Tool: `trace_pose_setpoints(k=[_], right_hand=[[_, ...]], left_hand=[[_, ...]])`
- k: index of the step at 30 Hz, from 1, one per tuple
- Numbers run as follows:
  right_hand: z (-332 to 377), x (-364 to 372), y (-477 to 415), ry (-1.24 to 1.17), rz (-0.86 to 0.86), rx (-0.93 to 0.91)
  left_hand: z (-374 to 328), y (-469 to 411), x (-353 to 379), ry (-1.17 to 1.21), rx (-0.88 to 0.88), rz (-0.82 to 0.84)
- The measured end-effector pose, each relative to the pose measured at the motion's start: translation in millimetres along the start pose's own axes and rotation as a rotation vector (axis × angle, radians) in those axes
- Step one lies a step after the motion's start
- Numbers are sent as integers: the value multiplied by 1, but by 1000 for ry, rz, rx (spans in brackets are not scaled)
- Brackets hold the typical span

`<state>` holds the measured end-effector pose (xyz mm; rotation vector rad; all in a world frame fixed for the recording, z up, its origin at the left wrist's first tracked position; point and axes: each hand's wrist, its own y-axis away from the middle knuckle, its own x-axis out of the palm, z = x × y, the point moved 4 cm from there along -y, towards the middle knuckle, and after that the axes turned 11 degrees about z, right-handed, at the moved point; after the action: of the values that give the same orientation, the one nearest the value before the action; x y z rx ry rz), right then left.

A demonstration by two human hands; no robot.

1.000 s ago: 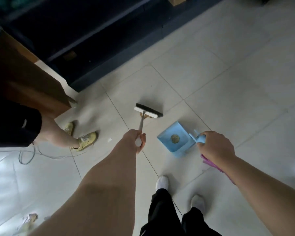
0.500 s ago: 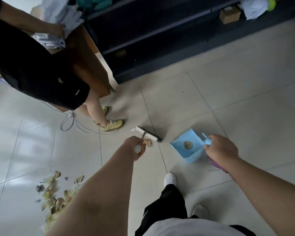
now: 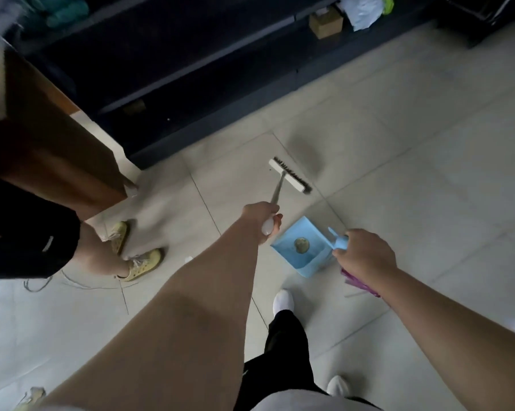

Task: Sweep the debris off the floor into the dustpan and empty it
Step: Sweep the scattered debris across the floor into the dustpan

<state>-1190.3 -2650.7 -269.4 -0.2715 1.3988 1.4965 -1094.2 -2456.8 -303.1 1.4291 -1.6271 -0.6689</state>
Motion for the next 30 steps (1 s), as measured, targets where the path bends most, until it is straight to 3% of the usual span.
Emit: trace_pose_setpoints(k=[7, 16, 21, 30], right_hand=[[8, -20, -52, -61, 31, 113], [42, -18, -67, -8, 68, 24], [52, -9, -42, 42, 76, -67], [36, 36, 20, 256, 105, -285]], left_hand=[[-74, -78, 7, -176, -135, -9], [-74, -67, -50, 84, -180, -158], [-16, -19, -96, 285, -128, -230], [167, 110, -156, 490, -107, -409]])
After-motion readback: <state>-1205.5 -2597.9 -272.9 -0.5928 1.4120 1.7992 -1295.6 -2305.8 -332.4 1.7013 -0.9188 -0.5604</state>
